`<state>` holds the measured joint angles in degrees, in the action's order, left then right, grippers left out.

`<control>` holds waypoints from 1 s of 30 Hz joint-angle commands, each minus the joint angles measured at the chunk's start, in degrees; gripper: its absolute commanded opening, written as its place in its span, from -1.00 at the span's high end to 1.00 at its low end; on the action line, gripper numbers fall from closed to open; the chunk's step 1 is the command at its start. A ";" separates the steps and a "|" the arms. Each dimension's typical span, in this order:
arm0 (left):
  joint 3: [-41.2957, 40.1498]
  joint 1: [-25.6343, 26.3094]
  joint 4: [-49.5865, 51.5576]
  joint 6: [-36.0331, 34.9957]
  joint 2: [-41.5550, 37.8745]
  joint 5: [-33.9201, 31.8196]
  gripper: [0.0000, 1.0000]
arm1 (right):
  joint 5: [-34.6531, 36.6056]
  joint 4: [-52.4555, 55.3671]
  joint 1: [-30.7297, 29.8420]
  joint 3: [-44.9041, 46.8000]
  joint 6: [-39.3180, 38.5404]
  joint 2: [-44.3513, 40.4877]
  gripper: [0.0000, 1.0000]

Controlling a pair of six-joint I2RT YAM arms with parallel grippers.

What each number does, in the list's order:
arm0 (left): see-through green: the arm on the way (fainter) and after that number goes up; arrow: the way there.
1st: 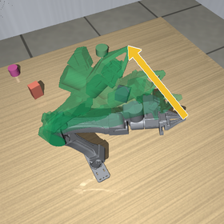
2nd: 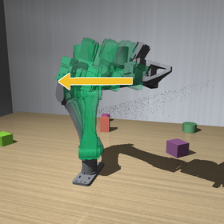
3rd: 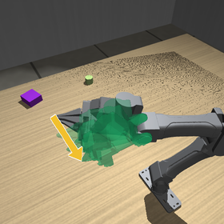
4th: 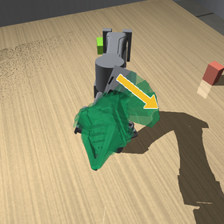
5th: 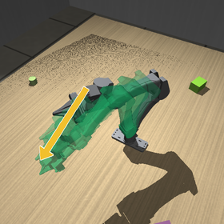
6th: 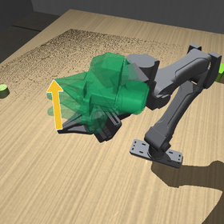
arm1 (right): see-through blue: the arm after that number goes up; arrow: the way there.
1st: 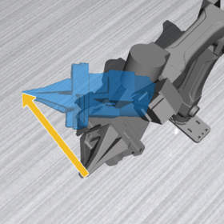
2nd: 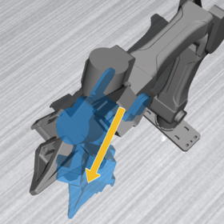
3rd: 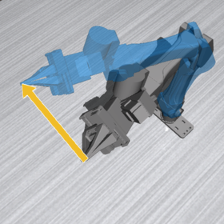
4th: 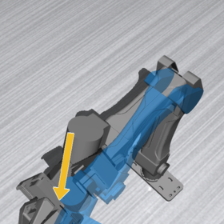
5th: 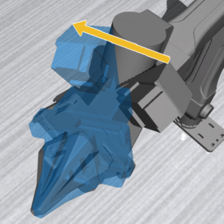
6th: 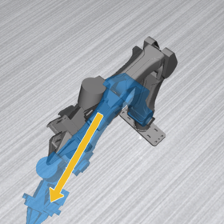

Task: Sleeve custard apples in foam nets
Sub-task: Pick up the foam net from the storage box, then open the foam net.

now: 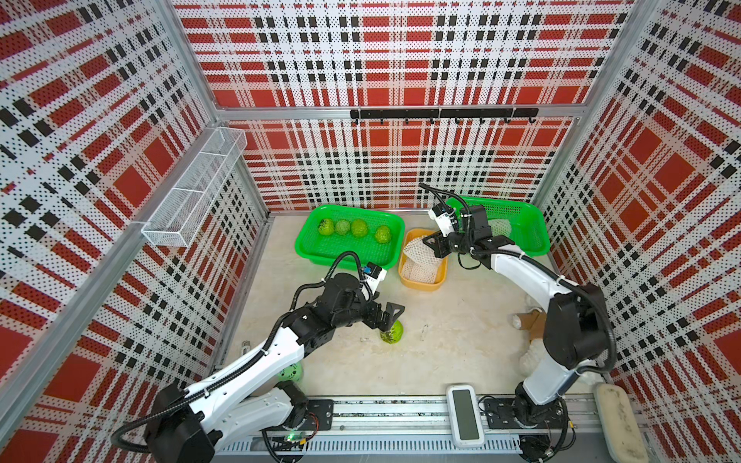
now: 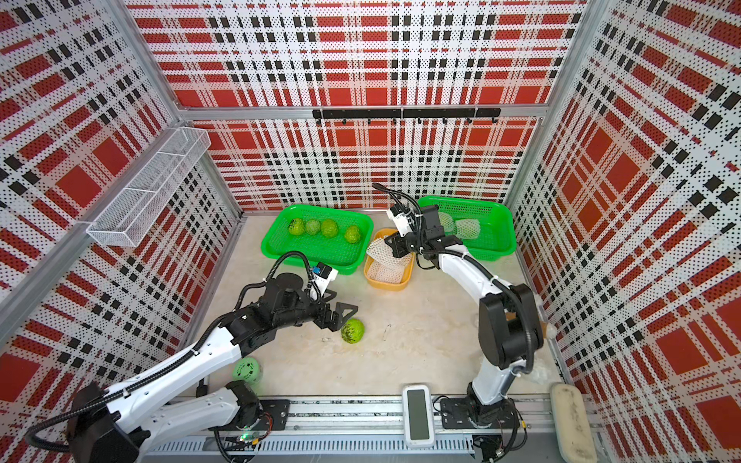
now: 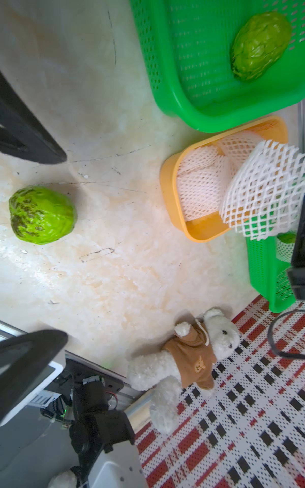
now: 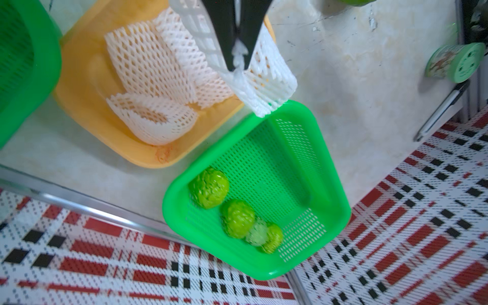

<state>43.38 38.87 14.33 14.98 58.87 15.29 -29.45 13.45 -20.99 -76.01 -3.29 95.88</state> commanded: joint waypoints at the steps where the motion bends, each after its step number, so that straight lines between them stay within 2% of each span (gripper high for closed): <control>1: 1.92 -2.45 -3.24 -1.32 -0.67 4.86 -0.99 | -6.15 -3.60 -1.36 2.99 -4.23 -3.87 0.87; 4: 3.06 -4.50 -3.52 -2.45 -0.30 6.98 -0.99 | -9.48 -2.13 -2.39 3.49 -5.23 -6.78 0.87; 9: 3.91 -6.52 -4.12 -3.62 0.19 9.87 -1.00 | -9.92 -0.35 -5.21 4.31 -6.14 -10.80 0.86; 19: 2.84 -8.62 -7.33 -4.02 -0.29 10.08 -0.79 | -9.72 2.32 -10.58 4.55 -5.98 -14.71 0.85; 30: 3.25 -9.89 -8.42 -4.40 0.37 13.90 -0.31 | -7.20 2.01 -13.45 4.47 -4.27 -16.82 0.84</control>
<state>45.60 29.52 7.70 11.22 58.94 27.09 -37.41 16.95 -33.91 -71.85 -7.84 80.79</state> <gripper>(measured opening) 0.666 0.082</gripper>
